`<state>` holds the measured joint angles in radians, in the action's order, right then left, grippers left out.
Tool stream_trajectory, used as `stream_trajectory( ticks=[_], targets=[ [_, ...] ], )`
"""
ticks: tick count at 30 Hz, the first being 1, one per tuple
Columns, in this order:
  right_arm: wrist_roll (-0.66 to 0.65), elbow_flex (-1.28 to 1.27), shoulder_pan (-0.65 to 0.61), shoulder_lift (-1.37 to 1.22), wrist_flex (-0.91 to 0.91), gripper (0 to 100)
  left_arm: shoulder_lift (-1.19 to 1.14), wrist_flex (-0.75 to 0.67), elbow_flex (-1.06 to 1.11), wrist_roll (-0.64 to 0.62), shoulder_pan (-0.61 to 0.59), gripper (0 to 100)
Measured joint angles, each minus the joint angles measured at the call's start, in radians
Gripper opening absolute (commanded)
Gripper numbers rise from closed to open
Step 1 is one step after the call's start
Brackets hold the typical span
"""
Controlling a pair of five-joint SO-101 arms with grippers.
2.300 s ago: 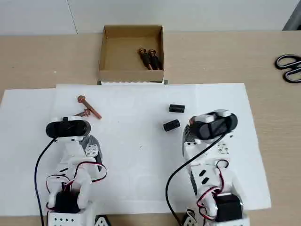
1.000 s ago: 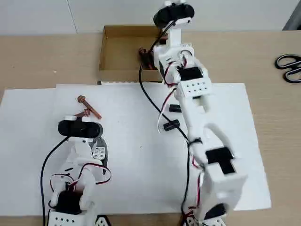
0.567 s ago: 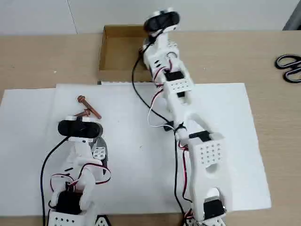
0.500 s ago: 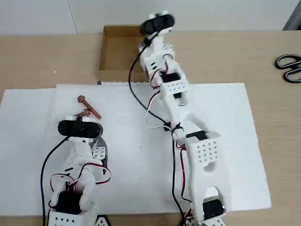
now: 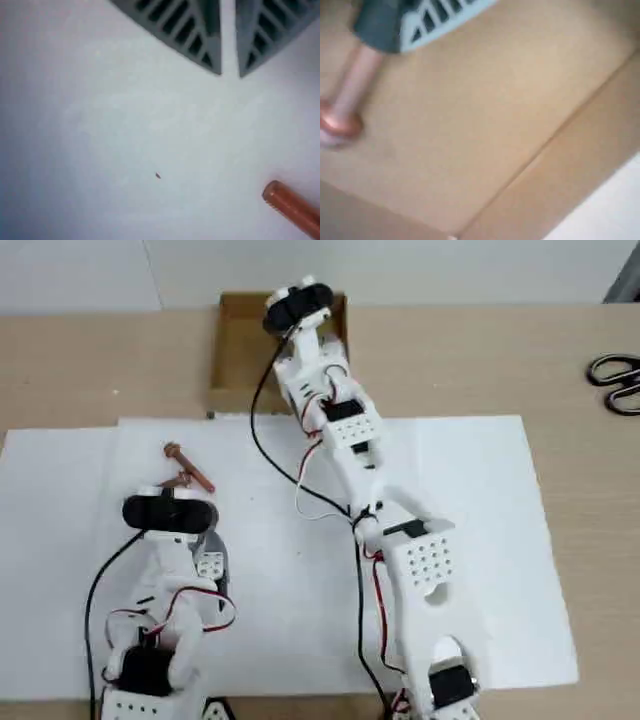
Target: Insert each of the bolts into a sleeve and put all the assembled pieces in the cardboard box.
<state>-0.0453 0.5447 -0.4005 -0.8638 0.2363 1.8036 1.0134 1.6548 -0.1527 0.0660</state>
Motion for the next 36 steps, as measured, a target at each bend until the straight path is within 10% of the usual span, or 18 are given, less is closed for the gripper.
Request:
stream_trajectory(
  ticks=[23,36],
  targets=[
    [-0.005,0.000,0.008,0.358,1.030,25.3,0.000,0.000,0.000,-0.048,-0.061,1],
    [-0.325,0.008,0.008,0.348,1.355,25.3,0.000,0.000,0.000,-0.048,-0.061,1]
  ],
)
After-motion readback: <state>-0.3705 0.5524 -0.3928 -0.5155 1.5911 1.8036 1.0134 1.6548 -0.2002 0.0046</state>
